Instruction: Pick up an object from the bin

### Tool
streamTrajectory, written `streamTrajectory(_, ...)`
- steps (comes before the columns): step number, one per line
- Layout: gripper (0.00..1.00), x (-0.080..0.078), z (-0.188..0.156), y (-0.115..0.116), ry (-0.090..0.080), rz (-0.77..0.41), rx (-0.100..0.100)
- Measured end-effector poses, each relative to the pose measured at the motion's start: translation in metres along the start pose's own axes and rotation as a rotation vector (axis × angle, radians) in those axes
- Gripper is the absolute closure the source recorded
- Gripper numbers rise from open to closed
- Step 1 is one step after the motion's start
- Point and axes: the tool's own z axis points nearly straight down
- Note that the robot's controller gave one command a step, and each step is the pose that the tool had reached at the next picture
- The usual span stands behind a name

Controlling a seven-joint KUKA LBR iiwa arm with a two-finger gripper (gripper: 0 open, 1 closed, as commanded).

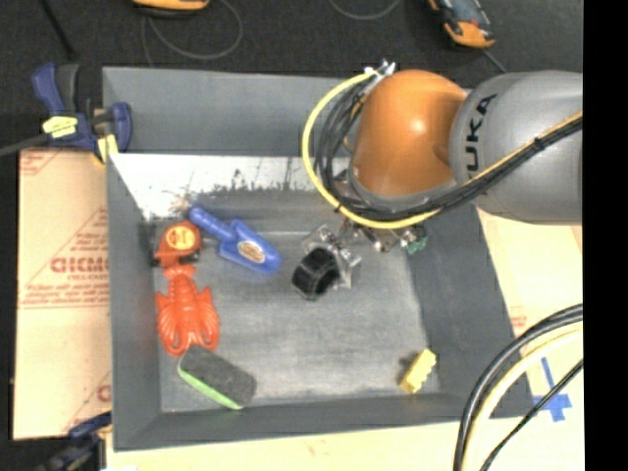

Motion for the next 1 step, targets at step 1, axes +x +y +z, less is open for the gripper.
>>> streamTrajectory(1, 1.0, -0.0143, -0.0748, 0.0134, -0.001, -0.017, 0.0)
